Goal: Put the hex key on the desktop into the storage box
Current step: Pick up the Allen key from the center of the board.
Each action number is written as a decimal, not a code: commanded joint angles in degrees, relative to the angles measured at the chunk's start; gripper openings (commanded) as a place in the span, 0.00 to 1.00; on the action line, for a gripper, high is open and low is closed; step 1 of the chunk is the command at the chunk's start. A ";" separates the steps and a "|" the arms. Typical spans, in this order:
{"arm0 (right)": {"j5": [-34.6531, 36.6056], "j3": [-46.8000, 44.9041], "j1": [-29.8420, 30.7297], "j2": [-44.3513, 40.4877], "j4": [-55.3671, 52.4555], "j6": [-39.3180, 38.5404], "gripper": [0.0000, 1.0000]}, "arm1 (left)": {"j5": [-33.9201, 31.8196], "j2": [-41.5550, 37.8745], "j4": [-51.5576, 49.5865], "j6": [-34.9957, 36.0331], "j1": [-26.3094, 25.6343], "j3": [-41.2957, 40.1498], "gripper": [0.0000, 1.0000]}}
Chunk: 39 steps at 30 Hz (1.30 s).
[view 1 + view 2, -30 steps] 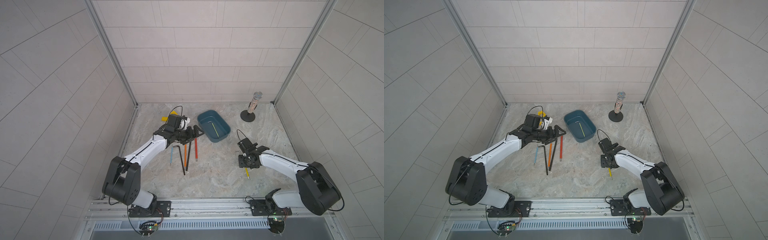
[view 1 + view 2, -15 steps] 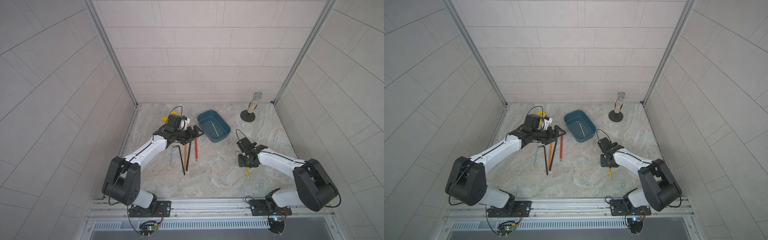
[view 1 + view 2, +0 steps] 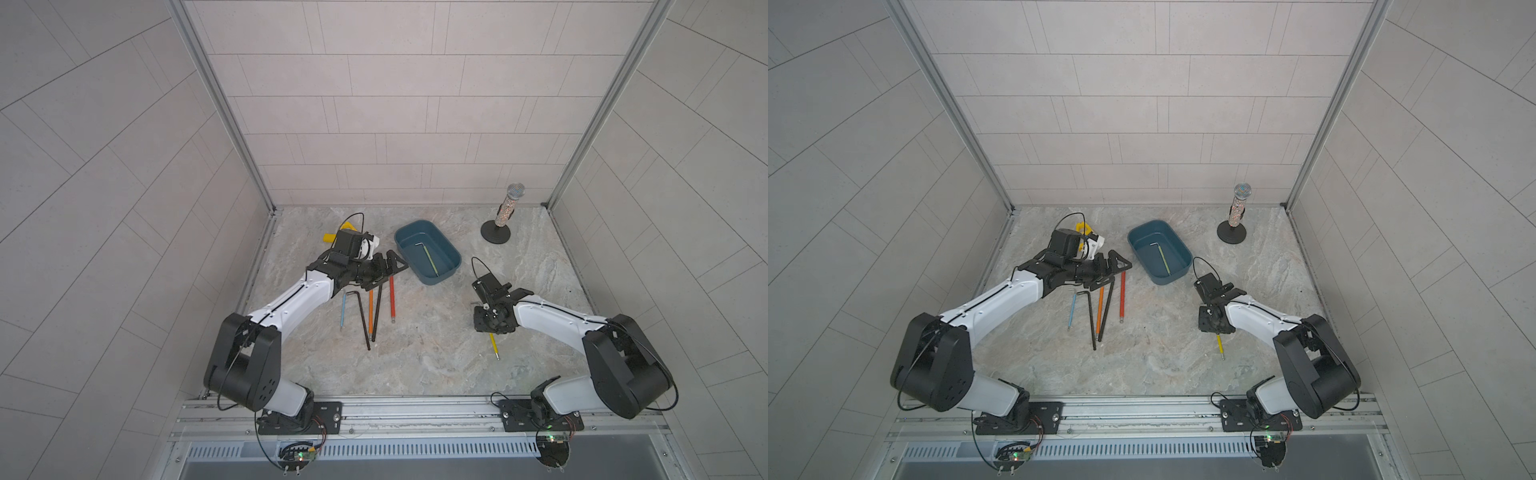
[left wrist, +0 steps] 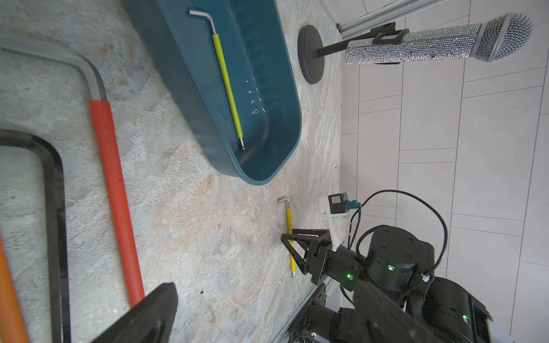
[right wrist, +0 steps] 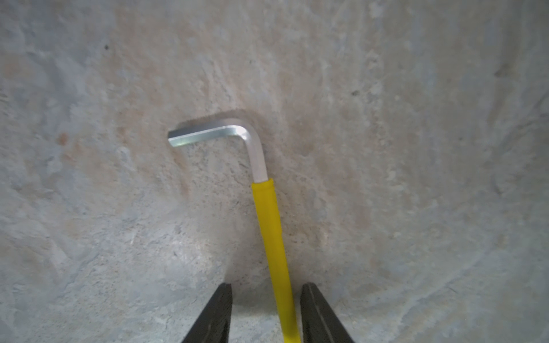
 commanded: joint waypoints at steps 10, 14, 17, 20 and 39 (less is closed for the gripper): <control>-1.58 0.13 1.09 0.66 0.08 0.26 0.44 | 1.09 -1.47 1.96 -0.48 -0.39 -1.22 1.00; -0.10 0.22 1.12 0.84 -1.18 -0.27 0.45 | 1.06 -1.44 1.91 -0.46 -0.48 -1.19 1.00; 0.28 -0.24 1.12 0.80 -1.03 -0.05 0.44 | 1.06 -1.39 1.89 -0.46 -0.49 -1.12 1.00; 0.60 -0.61 1.12 0.80 -0.72 0.25 0.43 | 1.15 -1.36 1.85 -0.46 -0.57 -1.13 1.00; 3.87 -0.37 2.04 0.89 -1.65 0.25 0.13 | 1.06 -1.40 1.91 -0.51 -0.83 -1.29 1.00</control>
